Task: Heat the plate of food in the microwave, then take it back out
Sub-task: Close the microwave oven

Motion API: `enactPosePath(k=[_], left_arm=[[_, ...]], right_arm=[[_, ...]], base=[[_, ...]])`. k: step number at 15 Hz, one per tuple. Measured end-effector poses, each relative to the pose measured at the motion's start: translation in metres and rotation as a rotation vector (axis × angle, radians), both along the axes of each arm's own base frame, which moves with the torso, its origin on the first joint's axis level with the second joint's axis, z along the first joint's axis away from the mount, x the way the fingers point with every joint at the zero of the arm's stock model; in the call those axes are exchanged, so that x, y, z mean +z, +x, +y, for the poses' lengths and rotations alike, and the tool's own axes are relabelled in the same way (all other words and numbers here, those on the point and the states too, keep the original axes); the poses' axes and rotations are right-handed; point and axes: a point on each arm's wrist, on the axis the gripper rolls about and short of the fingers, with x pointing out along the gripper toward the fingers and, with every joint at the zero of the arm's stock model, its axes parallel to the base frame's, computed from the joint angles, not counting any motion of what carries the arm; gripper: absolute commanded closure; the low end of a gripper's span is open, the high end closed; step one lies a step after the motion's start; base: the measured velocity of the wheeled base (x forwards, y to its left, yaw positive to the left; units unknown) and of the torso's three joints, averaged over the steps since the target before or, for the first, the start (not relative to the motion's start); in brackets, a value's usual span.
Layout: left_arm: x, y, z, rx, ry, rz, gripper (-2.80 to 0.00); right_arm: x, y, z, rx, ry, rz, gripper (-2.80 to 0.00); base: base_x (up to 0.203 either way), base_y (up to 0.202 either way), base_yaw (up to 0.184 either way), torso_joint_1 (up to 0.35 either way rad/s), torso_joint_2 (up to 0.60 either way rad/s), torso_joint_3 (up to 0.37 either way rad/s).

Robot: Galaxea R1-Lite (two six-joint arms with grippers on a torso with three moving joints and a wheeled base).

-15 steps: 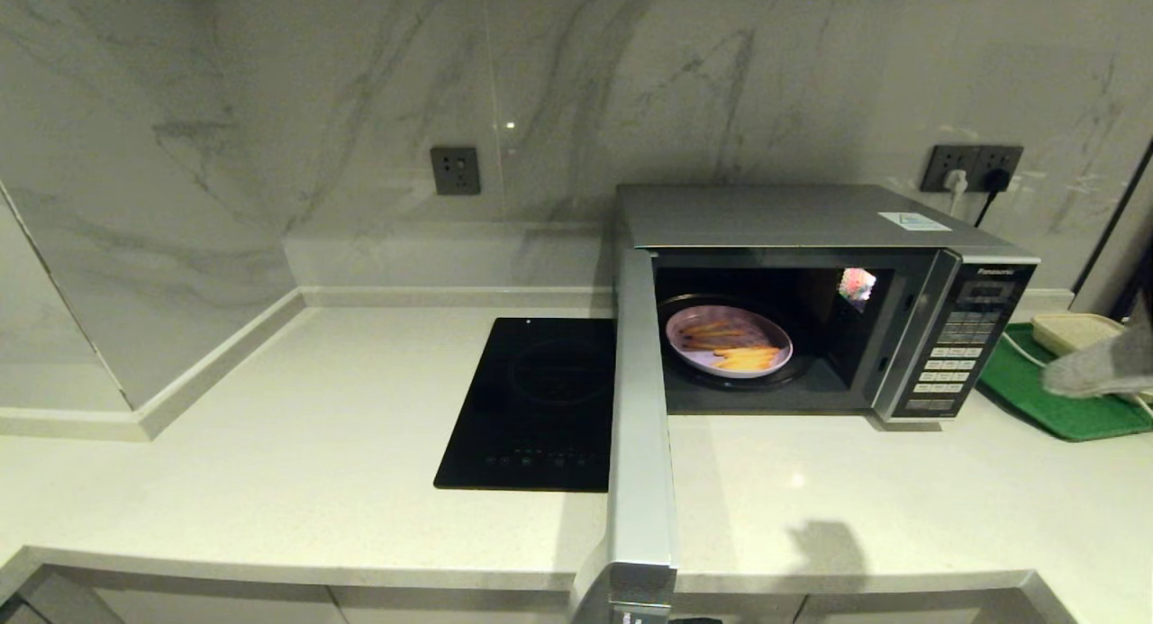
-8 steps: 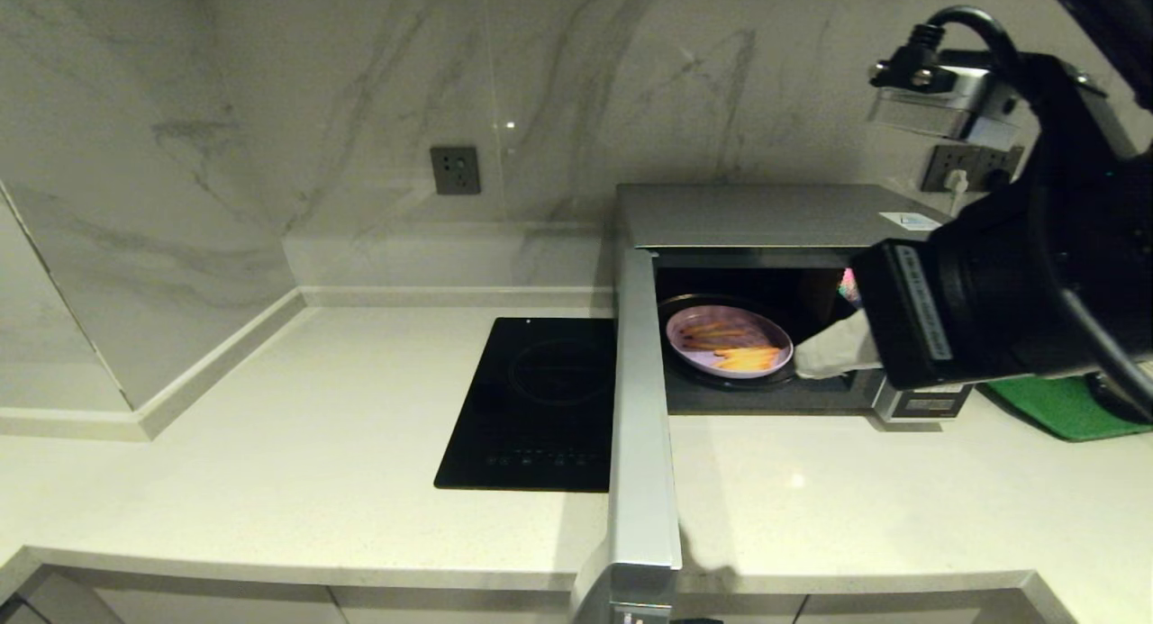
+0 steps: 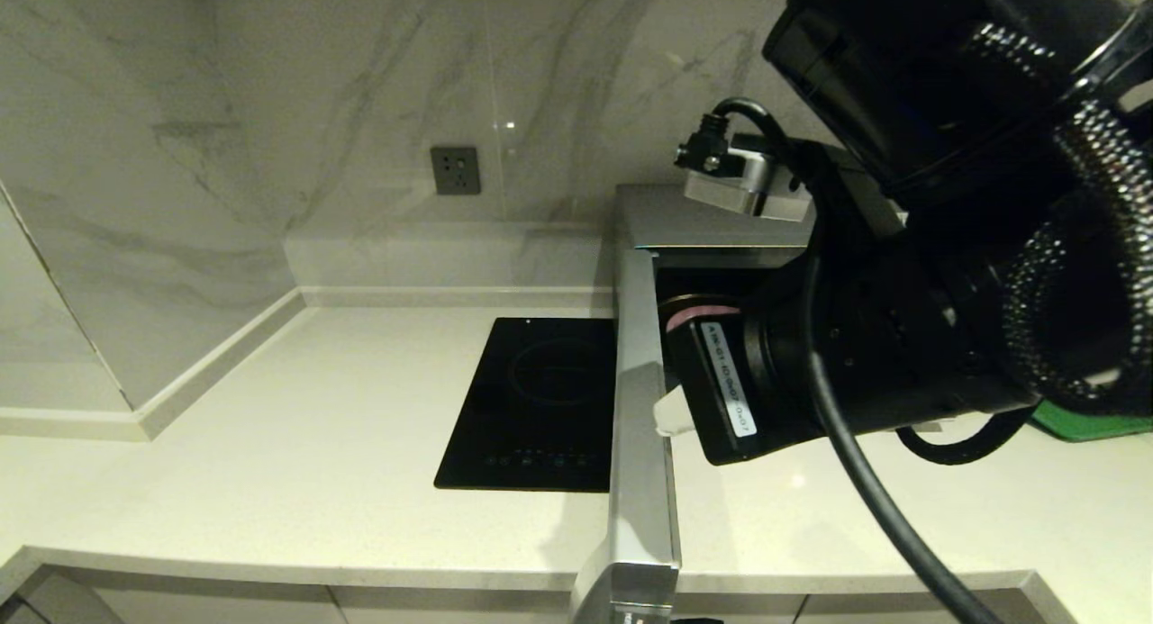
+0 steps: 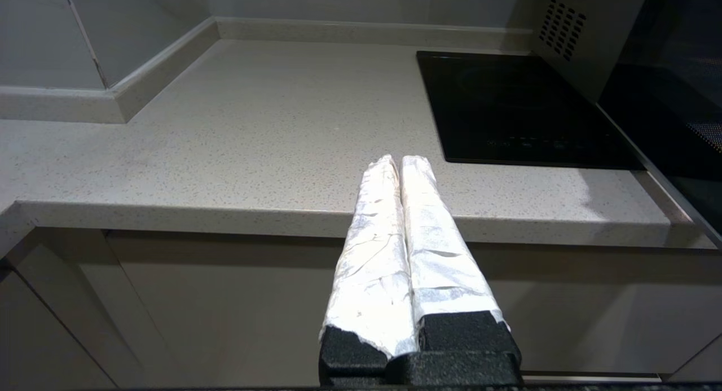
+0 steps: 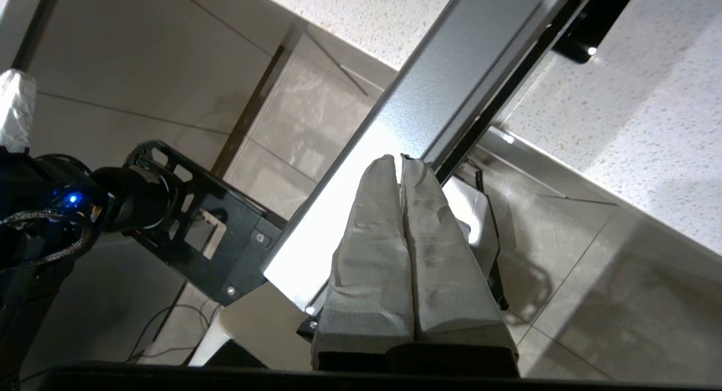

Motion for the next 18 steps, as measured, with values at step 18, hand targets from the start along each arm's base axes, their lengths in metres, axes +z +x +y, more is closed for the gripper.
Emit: enactPosePath(k=[18], left_arm=[[0.0,0.0,0.0,0.0,0.0,0.0,0.0]], right_arm=[[-0.029,0.031,0.03,0.067,0.002,-0.021,0.0]], base=[[0.0,0.0,0.0,0.0,0.0,0.0]])
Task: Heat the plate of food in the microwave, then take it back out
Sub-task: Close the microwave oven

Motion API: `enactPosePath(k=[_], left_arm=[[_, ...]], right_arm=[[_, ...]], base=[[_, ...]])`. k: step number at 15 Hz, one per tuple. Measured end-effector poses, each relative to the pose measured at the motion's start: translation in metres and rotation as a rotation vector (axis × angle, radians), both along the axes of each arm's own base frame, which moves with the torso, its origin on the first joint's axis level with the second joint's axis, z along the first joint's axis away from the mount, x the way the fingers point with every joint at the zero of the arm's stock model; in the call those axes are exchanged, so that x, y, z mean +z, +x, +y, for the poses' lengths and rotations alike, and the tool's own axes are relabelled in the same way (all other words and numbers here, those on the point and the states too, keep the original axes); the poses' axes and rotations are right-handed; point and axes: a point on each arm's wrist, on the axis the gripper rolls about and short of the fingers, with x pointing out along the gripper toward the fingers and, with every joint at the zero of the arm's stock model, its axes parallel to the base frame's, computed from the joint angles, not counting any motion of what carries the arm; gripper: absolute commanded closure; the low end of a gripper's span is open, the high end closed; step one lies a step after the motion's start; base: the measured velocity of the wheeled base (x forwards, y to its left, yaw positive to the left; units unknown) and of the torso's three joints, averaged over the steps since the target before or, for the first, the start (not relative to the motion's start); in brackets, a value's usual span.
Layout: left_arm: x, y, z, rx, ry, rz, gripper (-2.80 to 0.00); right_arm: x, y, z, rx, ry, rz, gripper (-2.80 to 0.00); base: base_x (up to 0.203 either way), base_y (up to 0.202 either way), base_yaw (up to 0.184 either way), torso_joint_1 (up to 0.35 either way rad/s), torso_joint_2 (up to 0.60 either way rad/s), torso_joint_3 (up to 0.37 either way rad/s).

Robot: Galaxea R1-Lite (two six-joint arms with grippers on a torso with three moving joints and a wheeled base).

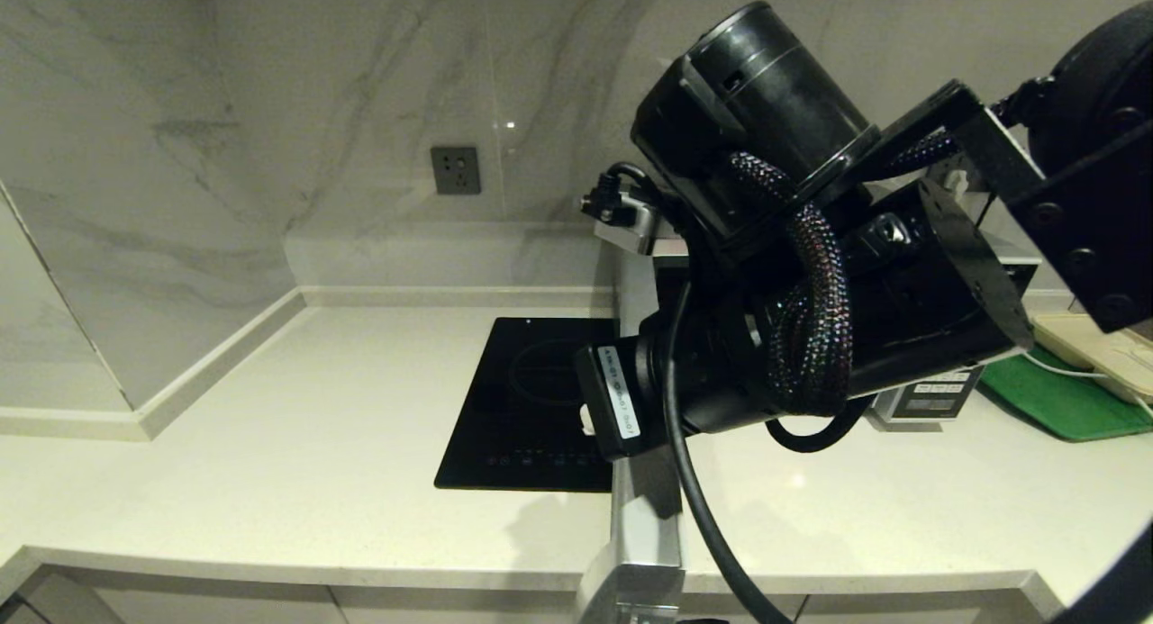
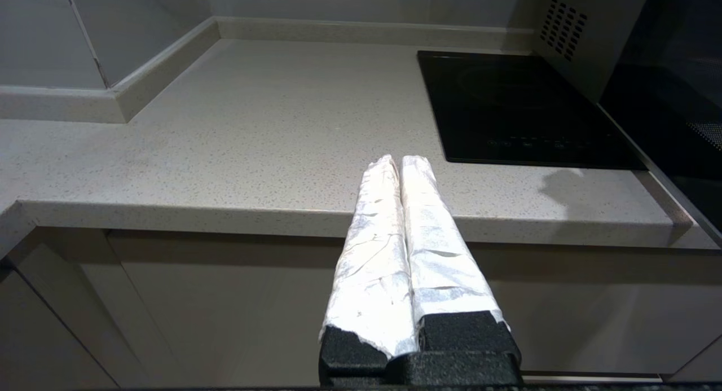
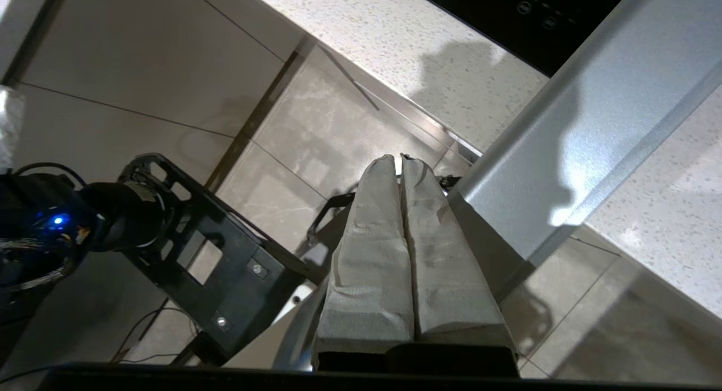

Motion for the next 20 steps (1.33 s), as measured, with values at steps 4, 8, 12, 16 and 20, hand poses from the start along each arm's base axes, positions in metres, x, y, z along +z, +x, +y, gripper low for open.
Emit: enactPosePath(k=[4,8,12,16,20], left_arm=[[0.0,0.0,0.0,0.0,0.0,0.0,0.0],[0.0,0.0,0.0,0.0,0.0,0.0,0.0],[0.0,0.0,0.0,0.001,0.0,0.0,0.0],[0.0,0.0,0.0,0.0,0.0,0.0,0.0],[0.0,0.0,0.0,0.0,0.0,0.0,0.0]], right_arm=[[-0.008,-0.003,-0.023,-0.073,-0.074,0.005,0.0],[-0.007,-0.007,-0.062,-0.192,-0.109,-0.019,0.0],[-0.01,-0.001,-0.112,-0.372,-0.104,-0.076,0.0],[-0.006,0.008,-0.166,-0.577,-0.081,-0.106,0.0],[-0.007,0.02,-0.207,-0.766,-0.034,-0.16,0.0]], base=[[0.0,0.0,0.0,0.0,0.0,0.0],[0.0,0.0,0.0,0.0,0.0,0.0],[0.0,0.0,0.0,0.0,0.0,0.0],[0.0,0.0,0.0,0.0,0.0,0.0],[0.0,0.0,0.0,0.0,0.0,0.0]])
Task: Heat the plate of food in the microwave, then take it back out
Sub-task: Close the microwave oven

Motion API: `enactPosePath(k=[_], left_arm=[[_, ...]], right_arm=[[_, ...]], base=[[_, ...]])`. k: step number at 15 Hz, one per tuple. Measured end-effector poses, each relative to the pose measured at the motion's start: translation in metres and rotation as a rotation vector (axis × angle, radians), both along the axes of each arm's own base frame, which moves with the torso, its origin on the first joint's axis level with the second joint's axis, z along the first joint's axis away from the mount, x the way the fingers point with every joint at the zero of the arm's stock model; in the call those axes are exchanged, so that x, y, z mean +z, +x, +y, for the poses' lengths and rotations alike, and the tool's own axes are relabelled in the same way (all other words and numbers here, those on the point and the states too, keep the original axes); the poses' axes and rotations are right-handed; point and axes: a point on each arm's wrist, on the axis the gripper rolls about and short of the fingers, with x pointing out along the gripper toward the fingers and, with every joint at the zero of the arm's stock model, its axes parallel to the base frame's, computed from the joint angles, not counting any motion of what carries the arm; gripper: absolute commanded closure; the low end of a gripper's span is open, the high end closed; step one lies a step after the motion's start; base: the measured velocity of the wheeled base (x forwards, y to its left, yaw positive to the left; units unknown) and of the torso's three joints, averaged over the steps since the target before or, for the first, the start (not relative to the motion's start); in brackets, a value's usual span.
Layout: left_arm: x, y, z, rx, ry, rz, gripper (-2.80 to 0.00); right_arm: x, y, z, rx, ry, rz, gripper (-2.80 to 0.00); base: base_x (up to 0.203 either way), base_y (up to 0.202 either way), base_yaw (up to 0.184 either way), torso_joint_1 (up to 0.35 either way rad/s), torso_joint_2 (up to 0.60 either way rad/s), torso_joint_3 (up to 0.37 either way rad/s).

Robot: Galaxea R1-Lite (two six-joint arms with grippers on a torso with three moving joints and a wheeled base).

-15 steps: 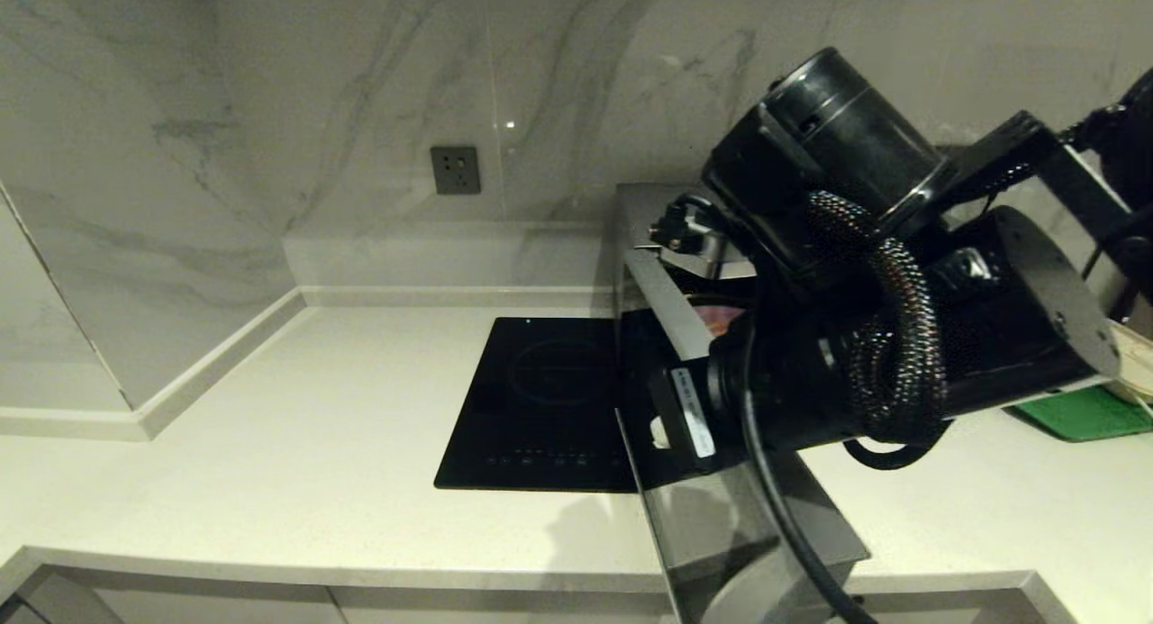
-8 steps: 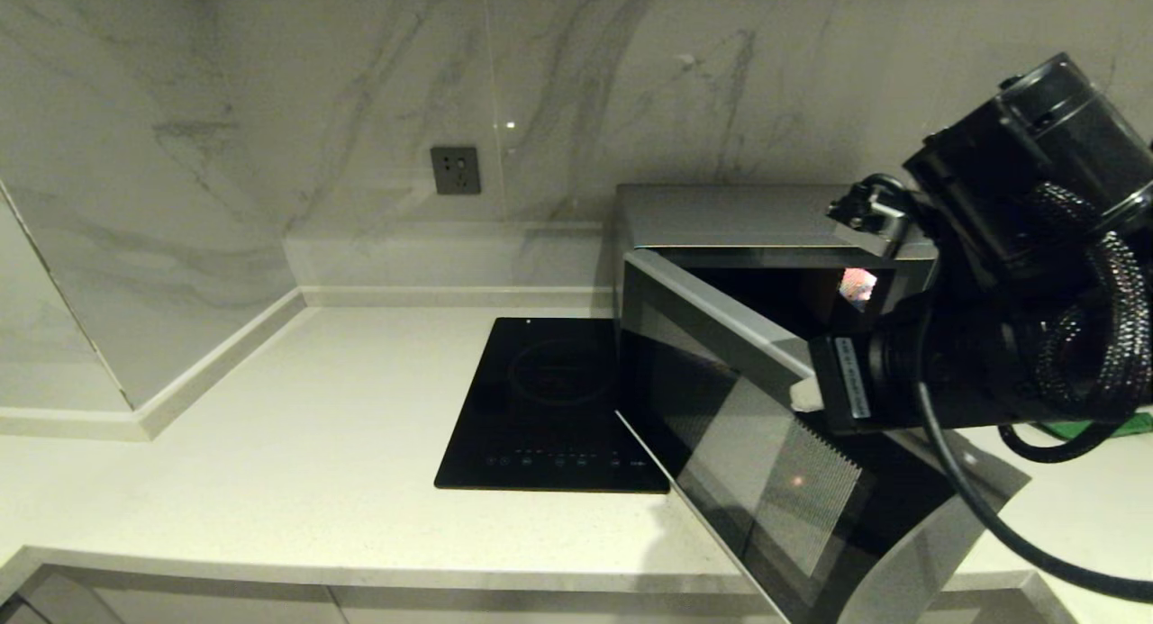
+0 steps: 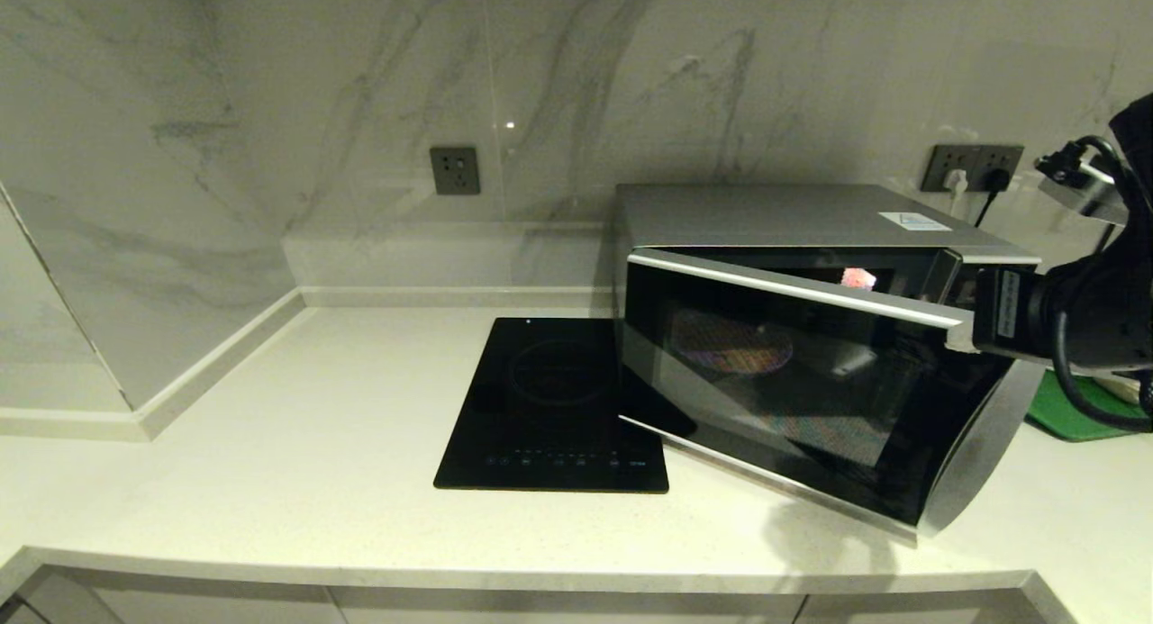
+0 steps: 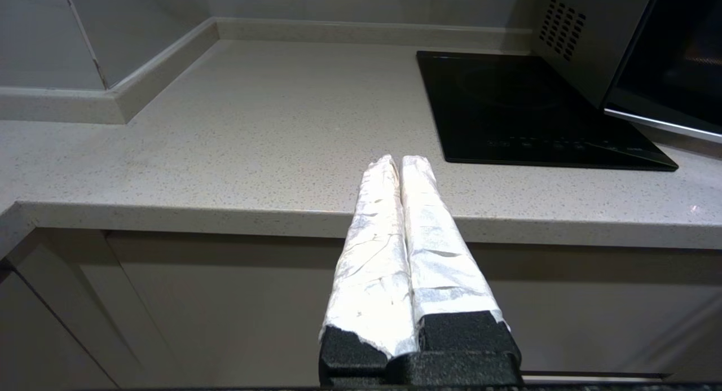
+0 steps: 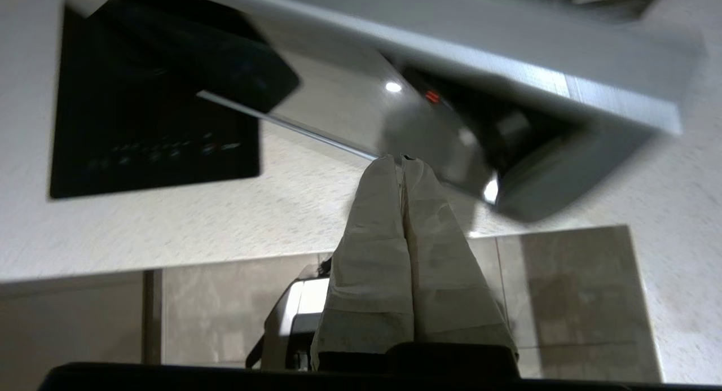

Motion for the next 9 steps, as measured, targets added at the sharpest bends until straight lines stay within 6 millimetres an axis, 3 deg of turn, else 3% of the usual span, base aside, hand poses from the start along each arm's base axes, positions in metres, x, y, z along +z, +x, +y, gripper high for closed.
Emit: enactPosePath(k=[3,9], left_arm=[[0.0,0.0,0.0,0.0,0.0,0.0,0.0],[0.0,0.0,0.0,0.0,0.0,0.0,0.0]], right_arm=[[-0.007,0.014,-0.019,-0.093,0.012,-0.026,0.0],[-0.032,0.077,-0.05,-0.225,0.037,-0.087,0.0]], base=[[0.0,0.0,0.0,0.0,0.0,0.0],[0.0,0.0,0.0,0.0,0.0,0.0]])
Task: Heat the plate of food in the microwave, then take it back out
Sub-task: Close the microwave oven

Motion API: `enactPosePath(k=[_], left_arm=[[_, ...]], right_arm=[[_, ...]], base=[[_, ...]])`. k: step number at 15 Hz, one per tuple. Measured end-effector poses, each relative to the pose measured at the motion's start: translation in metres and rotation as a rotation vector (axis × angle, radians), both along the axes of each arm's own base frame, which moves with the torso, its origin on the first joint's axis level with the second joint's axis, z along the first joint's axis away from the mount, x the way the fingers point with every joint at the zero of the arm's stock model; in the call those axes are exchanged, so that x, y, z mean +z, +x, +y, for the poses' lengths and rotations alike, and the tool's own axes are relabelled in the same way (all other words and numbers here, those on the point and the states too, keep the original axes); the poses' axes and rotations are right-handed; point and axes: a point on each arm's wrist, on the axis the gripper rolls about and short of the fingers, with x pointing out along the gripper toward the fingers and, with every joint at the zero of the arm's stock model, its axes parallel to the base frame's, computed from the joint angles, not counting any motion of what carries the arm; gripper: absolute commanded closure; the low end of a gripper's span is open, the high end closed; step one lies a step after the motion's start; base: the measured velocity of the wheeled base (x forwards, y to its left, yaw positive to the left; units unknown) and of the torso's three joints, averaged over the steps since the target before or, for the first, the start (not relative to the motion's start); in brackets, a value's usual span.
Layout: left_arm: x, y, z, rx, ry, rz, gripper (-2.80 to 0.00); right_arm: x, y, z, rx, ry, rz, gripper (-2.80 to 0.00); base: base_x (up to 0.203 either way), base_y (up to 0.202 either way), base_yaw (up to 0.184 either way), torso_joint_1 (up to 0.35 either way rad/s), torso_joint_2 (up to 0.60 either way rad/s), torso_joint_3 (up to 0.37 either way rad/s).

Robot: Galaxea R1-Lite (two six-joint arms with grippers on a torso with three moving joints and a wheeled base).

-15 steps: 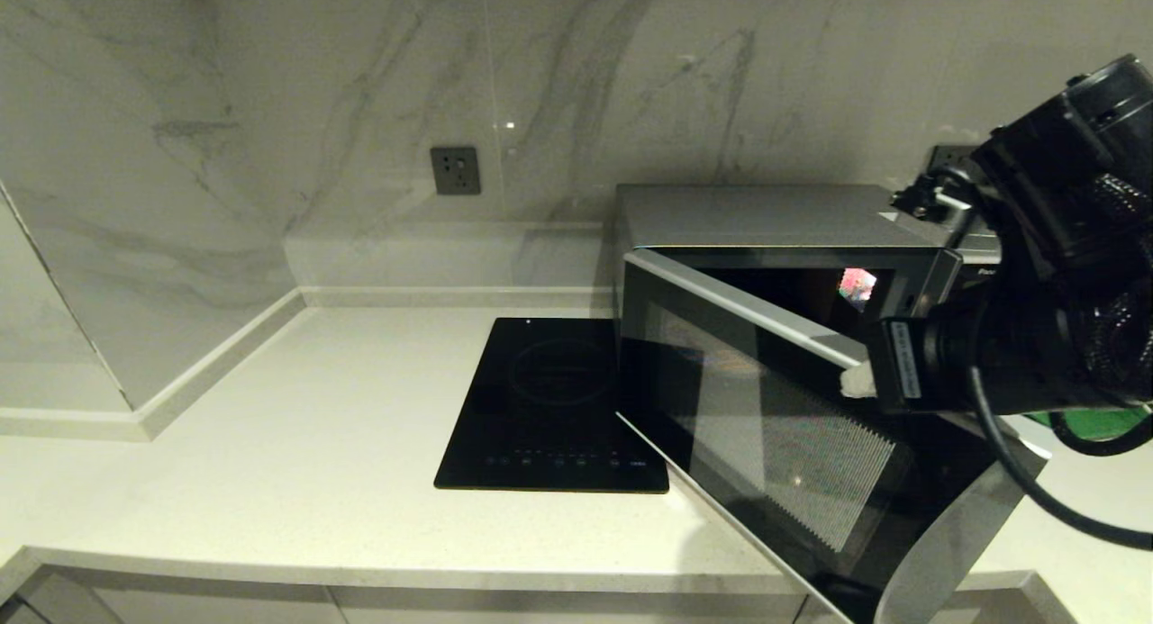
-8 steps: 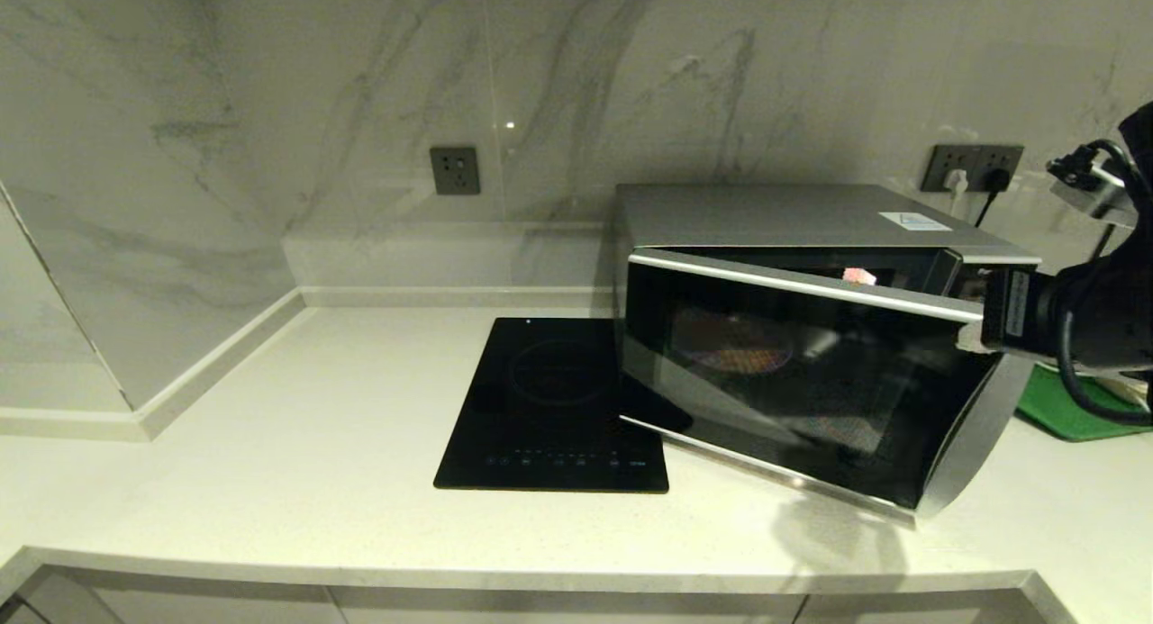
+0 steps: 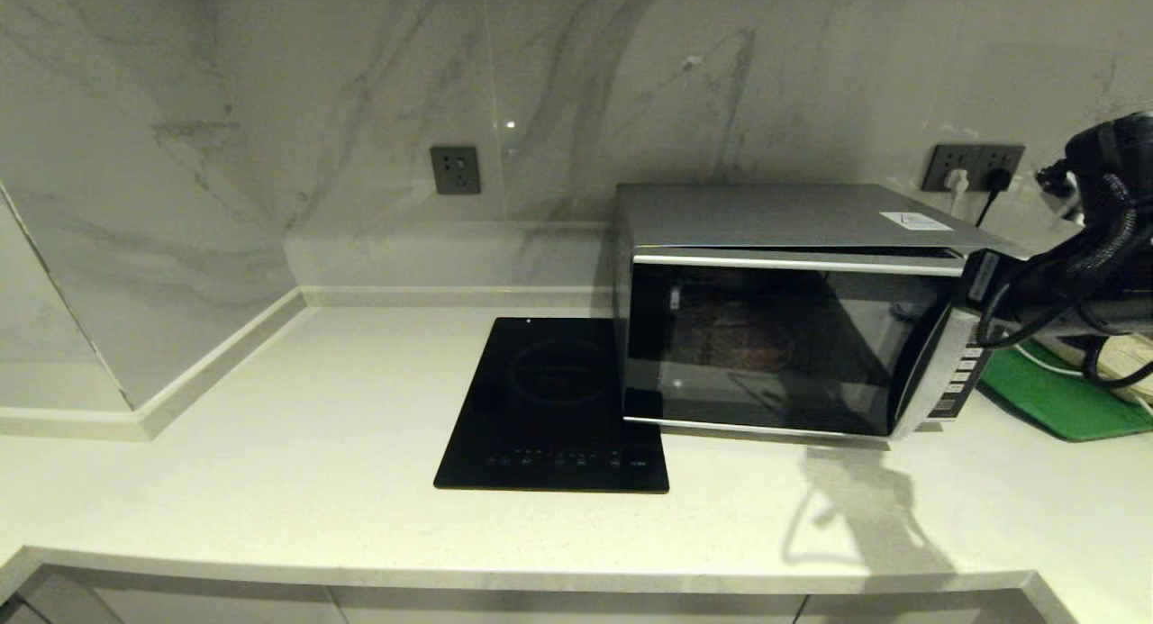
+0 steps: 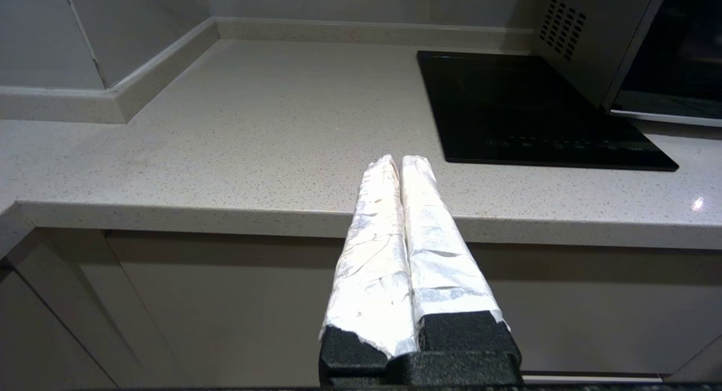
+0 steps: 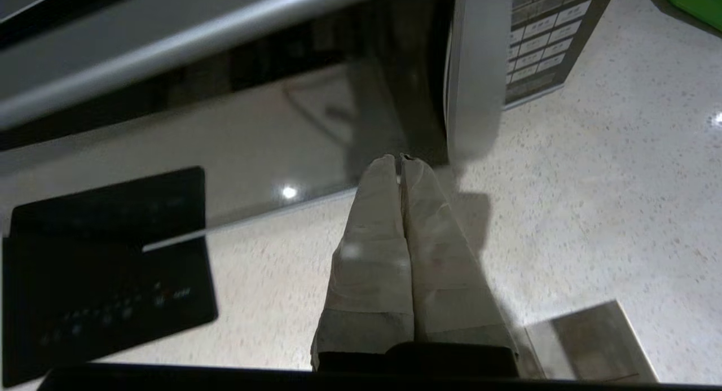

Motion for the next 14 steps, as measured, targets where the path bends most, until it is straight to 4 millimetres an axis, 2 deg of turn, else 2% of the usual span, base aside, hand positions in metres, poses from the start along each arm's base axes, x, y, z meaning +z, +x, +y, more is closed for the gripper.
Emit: enactPosePath(k=[4,14], left_arm=[[0.0,0.0,0.0,0.0,0.0,0.0,0.0],[0.0,0.0,0.0,0.0,0.001,0.0,0.0]], right_arm=[[-0.01,0.026,-0.005,-0.011,0.016,0.0,0.0],[-0.019,0.055,-0.013,-0.042,0.018,-0.089,0.0]], base=[[0.0,0.0,0.0,0.0,0.0,0.0],[0.0,0.0,0.0,0.0,0.0,0.0]])
